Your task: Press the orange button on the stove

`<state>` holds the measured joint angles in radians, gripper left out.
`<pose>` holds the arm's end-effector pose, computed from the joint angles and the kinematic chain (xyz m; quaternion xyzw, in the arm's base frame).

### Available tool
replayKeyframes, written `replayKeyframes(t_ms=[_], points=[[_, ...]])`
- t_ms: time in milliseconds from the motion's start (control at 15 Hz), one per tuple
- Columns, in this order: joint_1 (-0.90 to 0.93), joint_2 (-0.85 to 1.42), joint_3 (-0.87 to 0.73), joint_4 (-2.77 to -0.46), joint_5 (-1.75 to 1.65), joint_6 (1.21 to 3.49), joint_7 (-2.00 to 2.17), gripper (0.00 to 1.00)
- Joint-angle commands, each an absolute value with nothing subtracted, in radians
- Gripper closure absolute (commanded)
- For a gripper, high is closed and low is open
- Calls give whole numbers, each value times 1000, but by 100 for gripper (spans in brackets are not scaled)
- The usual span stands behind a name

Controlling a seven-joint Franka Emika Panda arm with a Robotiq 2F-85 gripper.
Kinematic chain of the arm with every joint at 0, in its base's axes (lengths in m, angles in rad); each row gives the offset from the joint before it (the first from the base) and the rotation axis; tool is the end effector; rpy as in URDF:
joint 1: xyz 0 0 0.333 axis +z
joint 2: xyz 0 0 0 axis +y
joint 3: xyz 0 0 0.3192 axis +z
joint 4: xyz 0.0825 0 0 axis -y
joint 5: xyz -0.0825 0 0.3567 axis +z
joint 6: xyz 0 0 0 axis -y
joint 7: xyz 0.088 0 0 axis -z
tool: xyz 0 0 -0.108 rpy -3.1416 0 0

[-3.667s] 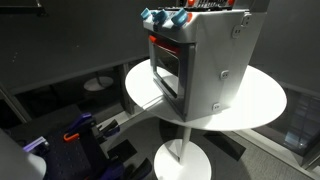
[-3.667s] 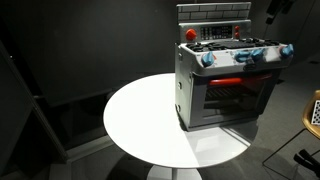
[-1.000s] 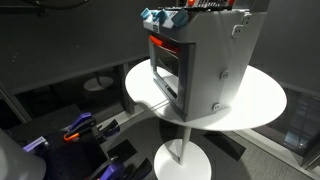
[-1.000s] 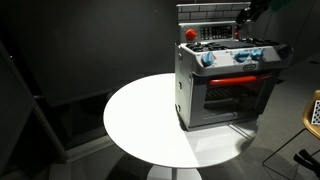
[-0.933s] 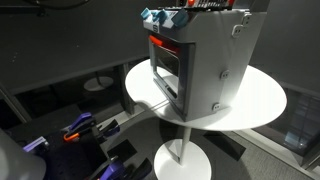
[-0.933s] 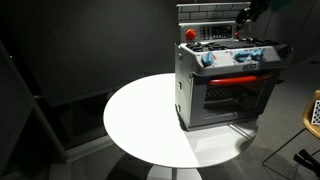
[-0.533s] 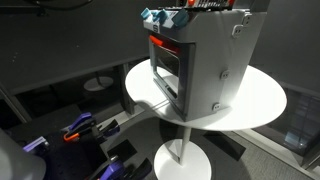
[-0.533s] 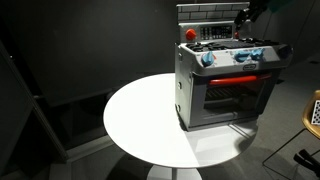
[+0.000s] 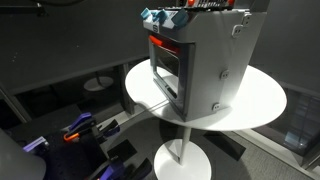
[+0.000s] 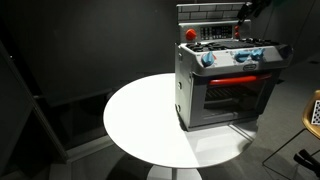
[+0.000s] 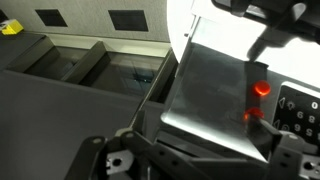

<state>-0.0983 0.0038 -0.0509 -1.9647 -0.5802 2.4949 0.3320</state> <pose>0.5686 -0.0826 0.5399 0.9404 -0.0499 0.2689 0.2022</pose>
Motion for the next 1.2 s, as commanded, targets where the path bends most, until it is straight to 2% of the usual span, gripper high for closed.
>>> replayKeyframes(t_ms=[0,1133], points=[[-88,-54,-58,-1989,-564,2444,336,0],[-67,-267,-23,-2072,-239,1971,265,0]])
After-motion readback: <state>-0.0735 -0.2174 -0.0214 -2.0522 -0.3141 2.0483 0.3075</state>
